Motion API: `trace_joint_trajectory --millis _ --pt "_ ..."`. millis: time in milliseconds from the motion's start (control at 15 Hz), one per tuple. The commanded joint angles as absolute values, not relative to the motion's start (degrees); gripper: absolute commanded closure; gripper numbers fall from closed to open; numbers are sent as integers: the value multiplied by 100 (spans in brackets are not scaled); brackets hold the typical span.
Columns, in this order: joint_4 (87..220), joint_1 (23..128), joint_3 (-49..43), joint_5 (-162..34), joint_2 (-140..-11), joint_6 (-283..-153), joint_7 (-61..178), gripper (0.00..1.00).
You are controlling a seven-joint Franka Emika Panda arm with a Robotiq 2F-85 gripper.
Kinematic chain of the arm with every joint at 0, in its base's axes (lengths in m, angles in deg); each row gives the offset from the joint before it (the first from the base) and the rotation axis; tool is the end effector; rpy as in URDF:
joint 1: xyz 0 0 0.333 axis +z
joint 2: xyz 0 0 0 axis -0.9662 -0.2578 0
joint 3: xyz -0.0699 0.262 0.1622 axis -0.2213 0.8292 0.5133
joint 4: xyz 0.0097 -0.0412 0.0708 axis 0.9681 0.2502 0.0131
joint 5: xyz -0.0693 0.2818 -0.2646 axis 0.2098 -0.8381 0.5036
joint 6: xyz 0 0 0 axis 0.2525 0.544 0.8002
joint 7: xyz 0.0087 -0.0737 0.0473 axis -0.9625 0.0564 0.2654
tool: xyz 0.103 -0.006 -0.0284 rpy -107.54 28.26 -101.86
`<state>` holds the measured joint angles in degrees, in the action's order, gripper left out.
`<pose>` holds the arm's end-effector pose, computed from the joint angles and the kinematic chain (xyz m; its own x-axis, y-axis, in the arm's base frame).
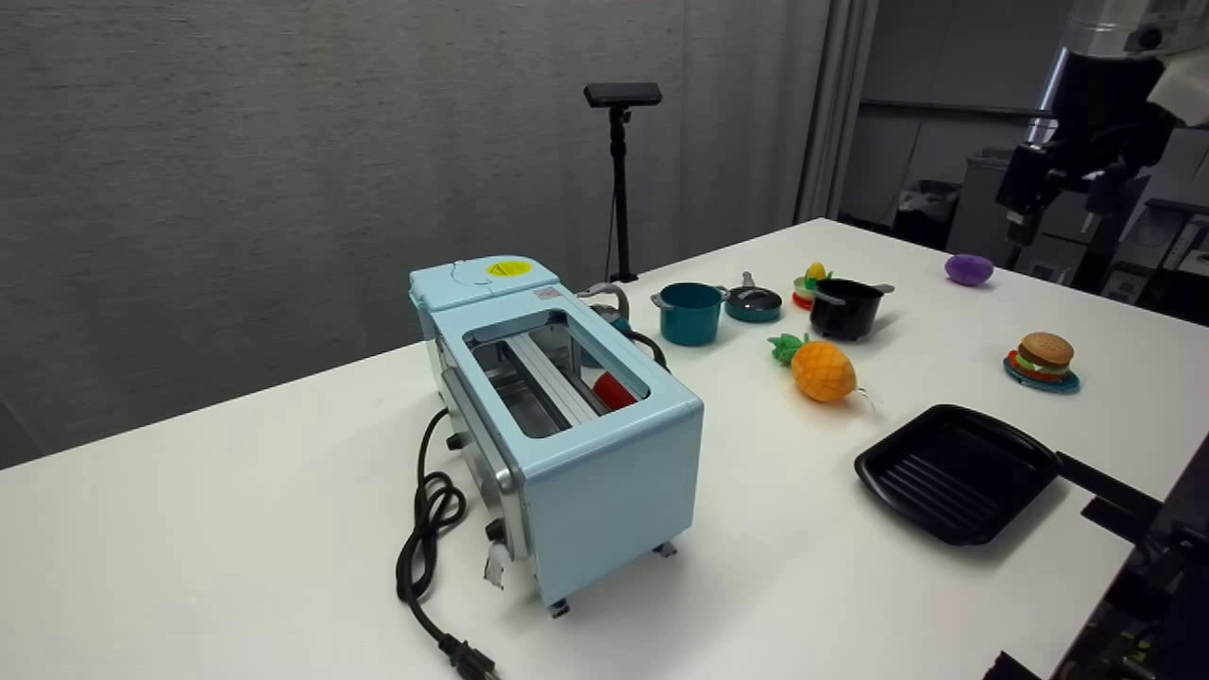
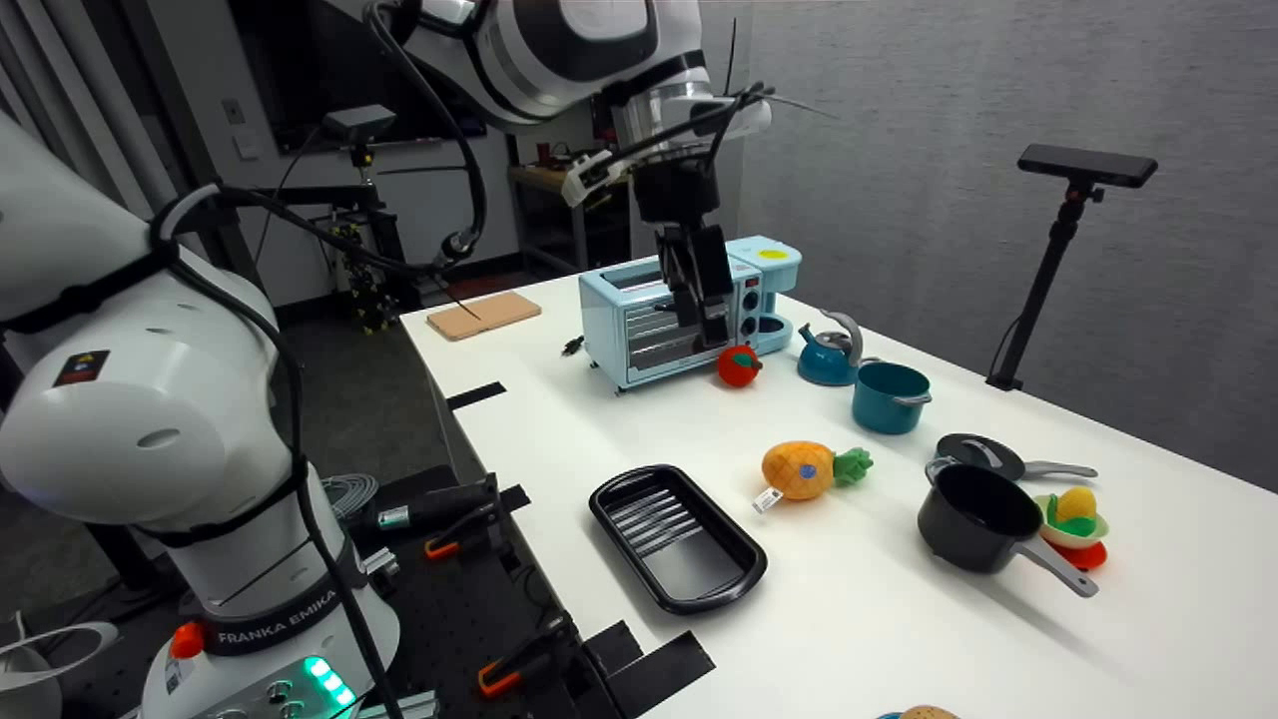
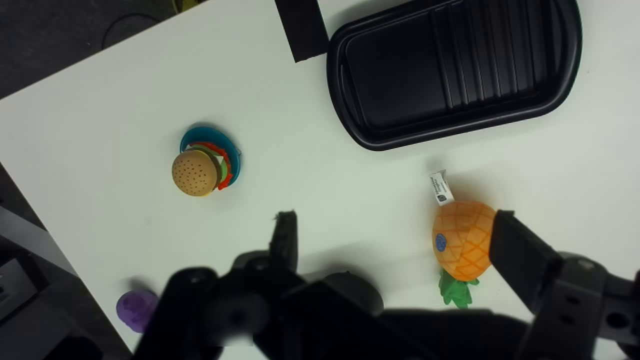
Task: Move the pineapple to the left
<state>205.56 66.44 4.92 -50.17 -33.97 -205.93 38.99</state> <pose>0.4082 -0.0448 0.4380 0.9328 -0.3301 0.1443 -0.3568 -0.9021 0.2429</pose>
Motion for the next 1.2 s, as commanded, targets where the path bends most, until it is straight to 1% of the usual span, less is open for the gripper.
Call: trace_joint_trajectory --millis 0,67,133,333,1133 --pt "20129 6542 563 -4800 -4064 -20634 3540 0" --pt "20057 6575 527 -4829 -4139 -20550 3516 0" --pt "20318 6682 456 -4929 -3872 -20607 3702 0" --pt "20153 6700 437 -4924 -4118 -20604 3638 0" --pt "20107 6701 435 -4924 -4136 -20600 3630 0"
